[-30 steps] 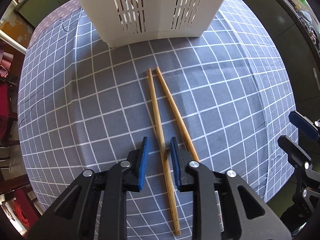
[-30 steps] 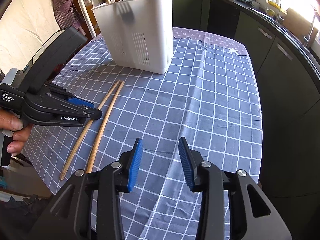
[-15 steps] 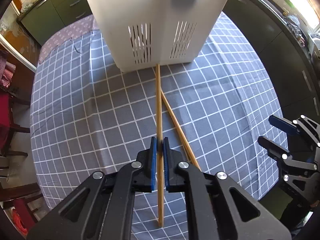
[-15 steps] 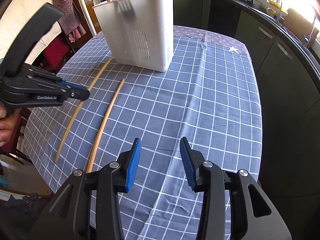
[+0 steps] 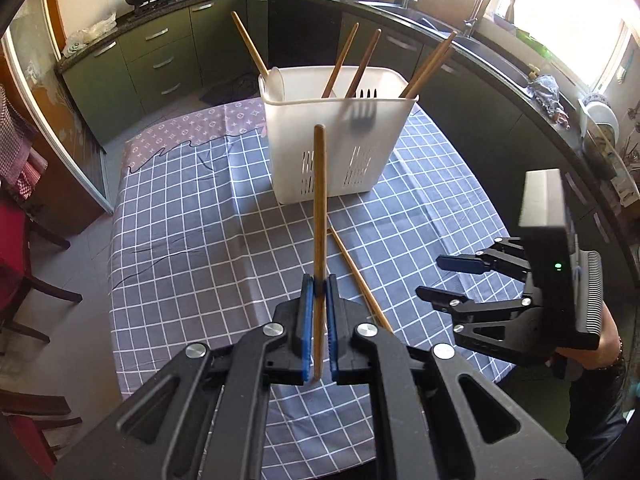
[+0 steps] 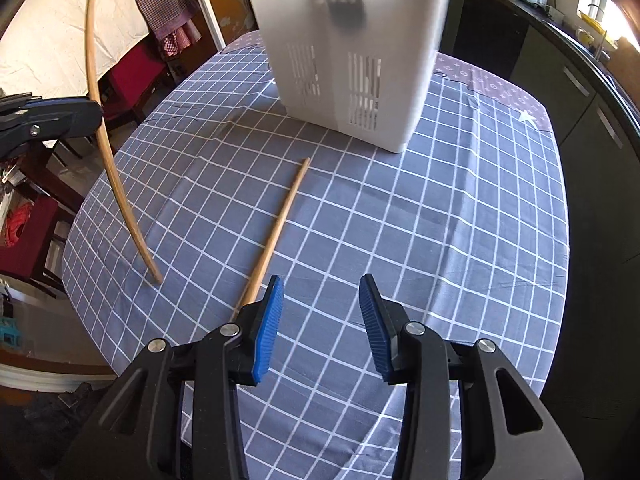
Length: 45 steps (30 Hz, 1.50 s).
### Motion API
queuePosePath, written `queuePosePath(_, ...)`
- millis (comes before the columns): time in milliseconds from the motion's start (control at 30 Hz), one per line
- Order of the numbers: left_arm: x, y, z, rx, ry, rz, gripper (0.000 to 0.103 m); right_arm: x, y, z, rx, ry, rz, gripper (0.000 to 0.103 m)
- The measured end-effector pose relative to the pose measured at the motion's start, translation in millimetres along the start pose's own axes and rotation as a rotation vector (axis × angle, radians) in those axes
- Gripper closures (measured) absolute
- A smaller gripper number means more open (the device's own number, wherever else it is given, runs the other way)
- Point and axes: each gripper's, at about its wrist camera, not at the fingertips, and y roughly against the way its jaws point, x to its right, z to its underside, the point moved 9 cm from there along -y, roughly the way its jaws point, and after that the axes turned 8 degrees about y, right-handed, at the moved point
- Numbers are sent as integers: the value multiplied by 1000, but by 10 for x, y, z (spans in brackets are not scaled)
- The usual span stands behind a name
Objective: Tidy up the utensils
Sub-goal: 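Lift the chopstick with the left tool while the right tool closes on the last chopstick, then lift the right tool's chopstick and carry both chopsticks to the white caddy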
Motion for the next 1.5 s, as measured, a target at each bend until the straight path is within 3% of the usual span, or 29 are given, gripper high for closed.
queuePosePath(133,-29,81,31,27,-13,1,97,-193,-191,-162,-52,33,-24,73)
queuePosePath(633,-46,137,86,50,-47,6,97,-317,-766,-468,-222,49,5,84)
queuePosePath(967,-86,149,91,60,-45,6,97,-399,-822,-465,-191,42,0,94)
queuePosePath(1100,-91,150,94,60,-46,0,97,-345,-565,-450,-124,25,-29,96)
queuePosePath(1367,-67,150,100,61,-55,-9,97,-262,551,-499,168,-3,-30,96)
queuePosePath(1500,-43,161,117,64,-66,-15,97,-234,1035,-363,285,-5,-17,96)
